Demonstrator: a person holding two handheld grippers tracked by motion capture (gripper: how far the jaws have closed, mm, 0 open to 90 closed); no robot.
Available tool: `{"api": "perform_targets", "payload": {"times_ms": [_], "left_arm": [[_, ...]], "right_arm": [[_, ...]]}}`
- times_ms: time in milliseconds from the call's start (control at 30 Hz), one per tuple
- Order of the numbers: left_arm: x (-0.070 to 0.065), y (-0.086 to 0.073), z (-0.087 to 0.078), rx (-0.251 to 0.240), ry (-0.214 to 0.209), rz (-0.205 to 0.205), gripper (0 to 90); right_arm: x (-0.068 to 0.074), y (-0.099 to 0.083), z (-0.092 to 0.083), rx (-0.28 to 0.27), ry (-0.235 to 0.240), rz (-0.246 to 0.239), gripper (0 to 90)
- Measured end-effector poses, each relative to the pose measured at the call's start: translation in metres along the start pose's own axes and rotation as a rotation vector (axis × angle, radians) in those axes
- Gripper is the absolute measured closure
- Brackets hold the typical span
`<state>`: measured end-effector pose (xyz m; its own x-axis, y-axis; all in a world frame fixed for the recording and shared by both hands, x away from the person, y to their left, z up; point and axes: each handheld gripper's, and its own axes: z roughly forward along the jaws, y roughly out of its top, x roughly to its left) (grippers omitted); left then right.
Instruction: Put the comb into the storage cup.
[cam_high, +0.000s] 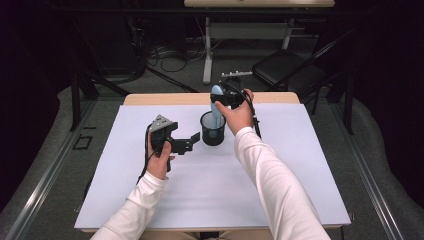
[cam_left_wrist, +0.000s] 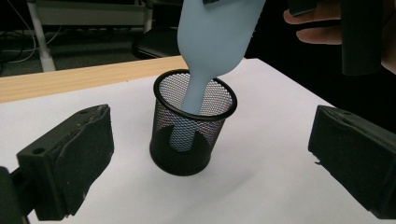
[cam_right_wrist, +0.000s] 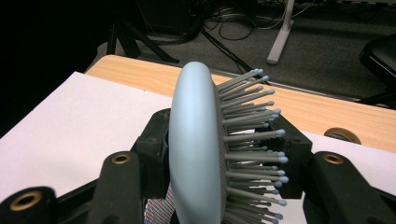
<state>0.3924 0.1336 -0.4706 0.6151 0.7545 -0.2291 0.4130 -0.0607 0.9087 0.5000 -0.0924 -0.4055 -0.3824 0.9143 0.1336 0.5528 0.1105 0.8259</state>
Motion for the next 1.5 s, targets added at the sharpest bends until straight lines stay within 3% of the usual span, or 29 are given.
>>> {"api": "perform_targets", "payload": {"times_ms": [1267, 1500], "left_arm": [[0.0012, -0.0014, 0.0006, -0.006, -0.01, -0.019, 0.5], [0.0014, -0.0011, -0.0001, -0.006, -0.008, -0.021, 0.5]], "right_arm": [[0.0045, -0.0018, 0.0018, -0.001, 0.038, -0.013, 44.5], [0.0053, -0.0019, 0.0023, 0.0, 0.028, -0.017, 37.8]]}}
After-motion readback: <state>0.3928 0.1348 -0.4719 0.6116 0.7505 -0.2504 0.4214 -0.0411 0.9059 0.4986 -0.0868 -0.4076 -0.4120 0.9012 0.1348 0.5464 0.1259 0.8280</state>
